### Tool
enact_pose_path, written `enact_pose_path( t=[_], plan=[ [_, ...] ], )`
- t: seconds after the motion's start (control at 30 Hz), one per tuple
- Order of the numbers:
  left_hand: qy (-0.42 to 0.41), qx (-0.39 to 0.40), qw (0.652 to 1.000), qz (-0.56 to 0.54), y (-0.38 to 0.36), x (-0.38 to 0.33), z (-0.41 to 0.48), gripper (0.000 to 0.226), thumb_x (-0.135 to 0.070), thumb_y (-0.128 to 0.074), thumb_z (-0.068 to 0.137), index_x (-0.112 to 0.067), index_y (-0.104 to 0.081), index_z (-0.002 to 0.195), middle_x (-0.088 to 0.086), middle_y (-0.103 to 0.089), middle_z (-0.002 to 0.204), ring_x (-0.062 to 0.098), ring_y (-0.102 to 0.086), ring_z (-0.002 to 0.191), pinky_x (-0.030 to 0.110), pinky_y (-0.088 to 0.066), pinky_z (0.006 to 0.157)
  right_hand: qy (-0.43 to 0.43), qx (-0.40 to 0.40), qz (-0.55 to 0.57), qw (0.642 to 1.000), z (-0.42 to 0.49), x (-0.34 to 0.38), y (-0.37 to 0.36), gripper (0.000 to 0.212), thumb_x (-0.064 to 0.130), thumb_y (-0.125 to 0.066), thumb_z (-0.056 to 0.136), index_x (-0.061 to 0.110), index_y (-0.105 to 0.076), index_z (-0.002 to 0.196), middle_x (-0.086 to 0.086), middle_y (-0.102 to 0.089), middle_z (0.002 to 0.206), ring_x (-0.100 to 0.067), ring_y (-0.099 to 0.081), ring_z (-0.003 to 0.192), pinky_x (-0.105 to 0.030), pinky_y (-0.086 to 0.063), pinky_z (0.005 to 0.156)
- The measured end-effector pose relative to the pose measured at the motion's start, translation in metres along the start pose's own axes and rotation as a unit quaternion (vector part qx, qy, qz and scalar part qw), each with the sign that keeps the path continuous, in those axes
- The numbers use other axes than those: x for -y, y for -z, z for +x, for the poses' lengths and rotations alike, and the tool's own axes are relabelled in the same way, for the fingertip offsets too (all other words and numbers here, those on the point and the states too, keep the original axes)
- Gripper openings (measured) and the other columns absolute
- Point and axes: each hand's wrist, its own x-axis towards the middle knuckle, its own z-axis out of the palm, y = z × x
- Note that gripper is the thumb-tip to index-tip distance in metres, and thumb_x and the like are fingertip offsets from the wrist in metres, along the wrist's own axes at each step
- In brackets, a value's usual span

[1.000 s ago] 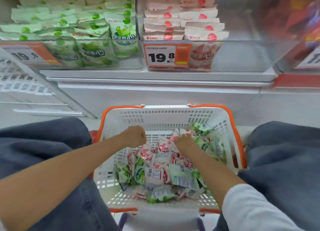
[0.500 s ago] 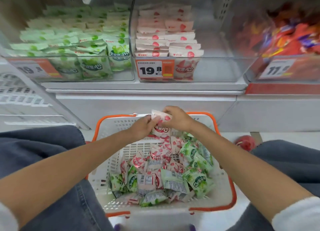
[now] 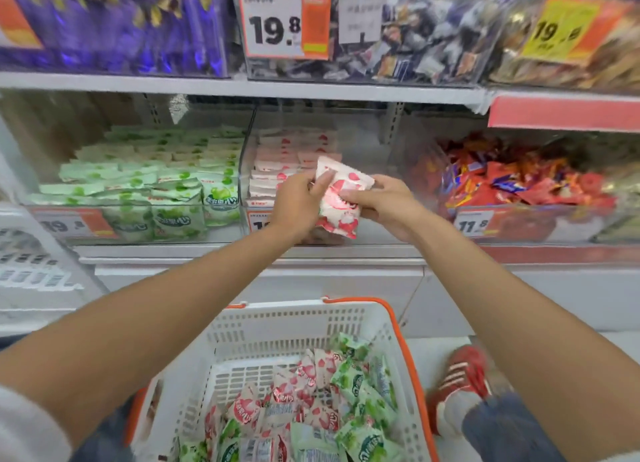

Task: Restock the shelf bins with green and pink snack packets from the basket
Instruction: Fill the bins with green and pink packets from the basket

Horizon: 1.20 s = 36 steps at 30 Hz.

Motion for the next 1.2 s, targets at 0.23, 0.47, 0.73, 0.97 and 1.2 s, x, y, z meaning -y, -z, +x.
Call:
enact_pose_path(
  t=[0.23, 0.47, 0.73, 0.97, 1.2],
  plan=[
    [0.014, 0.145, 0.966, 0.213, -0.031, 0.026, 0.107, 0.042, -0.041, -0.037, 0.103, -0.010, -0.057, 0.122, 0.013, -0.064, 0.118, 0.030, -0.058, 0.102, 0.039, -0.047, 0.088, 0.049, -0.227, -0.045, 0.972, 0.105, 0.006, 0.063, 0.030, 0.003, -0.082, 0.072, 0.008, -0.063, 0.094, -0.012, -0.070, 0.101, -0.026, -0.069, 0.089, -0.031, -0.058, 0.072],
    [-0.003, 0.285, 0.883, 0.372, -0.047, 0.058, 0.144, 0.067, -0.067, -0.007, 0.095, -0.037, 0.002, 0.154, -0.006, 0.011, 0.163, 0.023, 0.008, 0.151, 0.048, 0.008, 0.118, 0.016, -0.202, -0.134, 0.970, 0.223, -0.021, 0.057, 0.056, 0.012, -0.077, 0.078, 0.008, -0.056, 0.130, -0.008, -0.064, 0.119, -0.025, -0.064, 0.108, -0.024, -0.052, 0.072],
    [-0.030, 0.254, 0.884, 0.392, -0.047, 0.070, 0.145, 0.074, -0.073, -0.008, 0.090, -0.036, -0.007, 0.155, -0.009, -0.001, 0.164, 0.022, -0.005, 0.151, 0.054, -0.001, 0.119, -0.001, -0.222, -0.199, 0.954, 0.262, -0.048, 0.053, 0.049, 0.025, -0.069, 0.080, 0.007, -0.059, 0.124, -0.006, -0.068, 0.113, -0.024, -0.065, 0.102, -0.031, -0.053, 0.084],
    [-0.038, 0.246, 0.888, 0.387, -0.047, 0.069, 0.143, 0.070, -0.071, -0.011, 0.092, -0.037, -0.010, 0.154, -0.008, -0.004, 0.164, 0.022, -0.007, 0.150, 0.054, -0.002, 0.119, 0.009, -0.296, -0.153, 0.943, 0.264, -0.048, 0.053, 0.019, 0.010, -0.061, 0.088, 0.003, -0.066, 0.106, -0.012, -0.070, 0.106, -0.025, -0.066, 0.096, -0.033, -0.055, 0.079],
    [-0.055, 0.226, 0.896, 0.379, -0.049, 0.072, 0.145, 0.067, -0.068, -0.016, 0.093, -0.036, -0.016, 0.152, -0.006, -0.013, 0.163, 0.022, -0.015, 0.149, 0.054, -0.007, 0.119, -0.001, -0.276, -0.165, 0.947, 0.256, -0.049, 0.050, 0.026, 0.021, -0.072, 0.087, 0.008, -0.068, 0.109, -0.008, -0.069, 0.110, -0.019, -0.061, 0.091, -0.021, -0.043, 0.075]
  ],
)
